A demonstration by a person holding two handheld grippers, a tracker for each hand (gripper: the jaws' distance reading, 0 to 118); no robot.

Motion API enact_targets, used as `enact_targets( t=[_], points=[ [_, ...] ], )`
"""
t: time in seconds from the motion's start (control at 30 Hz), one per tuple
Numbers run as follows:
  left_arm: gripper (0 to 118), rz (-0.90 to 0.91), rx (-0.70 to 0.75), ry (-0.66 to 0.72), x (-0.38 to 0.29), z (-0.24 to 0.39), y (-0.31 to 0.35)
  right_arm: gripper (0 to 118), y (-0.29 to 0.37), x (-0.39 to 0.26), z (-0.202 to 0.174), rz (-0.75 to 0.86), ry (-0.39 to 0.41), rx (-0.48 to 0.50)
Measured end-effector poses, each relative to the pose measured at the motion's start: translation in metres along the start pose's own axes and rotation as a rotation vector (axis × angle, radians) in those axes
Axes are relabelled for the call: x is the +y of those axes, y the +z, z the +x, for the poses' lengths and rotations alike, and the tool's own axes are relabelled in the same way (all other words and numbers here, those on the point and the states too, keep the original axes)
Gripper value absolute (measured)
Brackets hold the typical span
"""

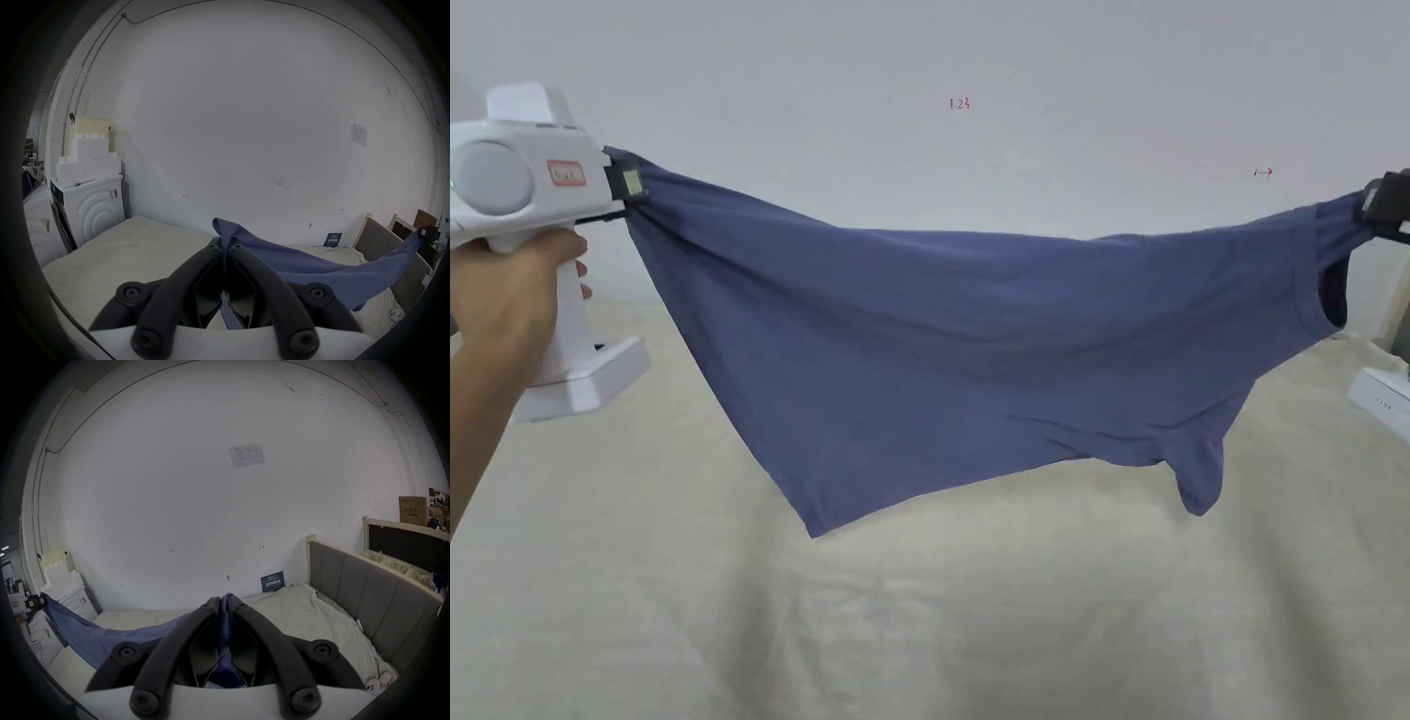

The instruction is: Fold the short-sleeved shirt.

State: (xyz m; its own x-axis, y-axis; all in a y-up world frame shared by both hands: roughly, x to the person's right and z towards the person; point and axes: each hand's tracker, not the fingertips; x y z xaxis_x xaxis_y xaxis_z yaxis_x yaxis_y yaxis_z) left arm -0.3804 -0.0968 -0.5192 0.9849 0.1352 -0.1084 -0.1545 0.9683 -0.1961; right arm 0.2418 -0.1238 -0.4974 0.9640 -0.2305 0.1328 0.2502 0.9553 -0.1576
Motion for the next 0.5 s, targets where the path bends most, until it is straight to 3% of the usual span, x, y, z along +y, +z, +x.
enact_targets(
  t=[0.2,0.5],
  points=[
    [0,-0.118,0.013,0.03,-0.086,-0.024,-0.003,4,-0.012,-0.076,0.024,-0.134,-0.007,-0.01],
    [0,-0.305,0.049,0.082,-0.233,-0.061,0.053,4,0.039,-0.218,0.072,-0.353,-0.049,-0.052]
  ],
)
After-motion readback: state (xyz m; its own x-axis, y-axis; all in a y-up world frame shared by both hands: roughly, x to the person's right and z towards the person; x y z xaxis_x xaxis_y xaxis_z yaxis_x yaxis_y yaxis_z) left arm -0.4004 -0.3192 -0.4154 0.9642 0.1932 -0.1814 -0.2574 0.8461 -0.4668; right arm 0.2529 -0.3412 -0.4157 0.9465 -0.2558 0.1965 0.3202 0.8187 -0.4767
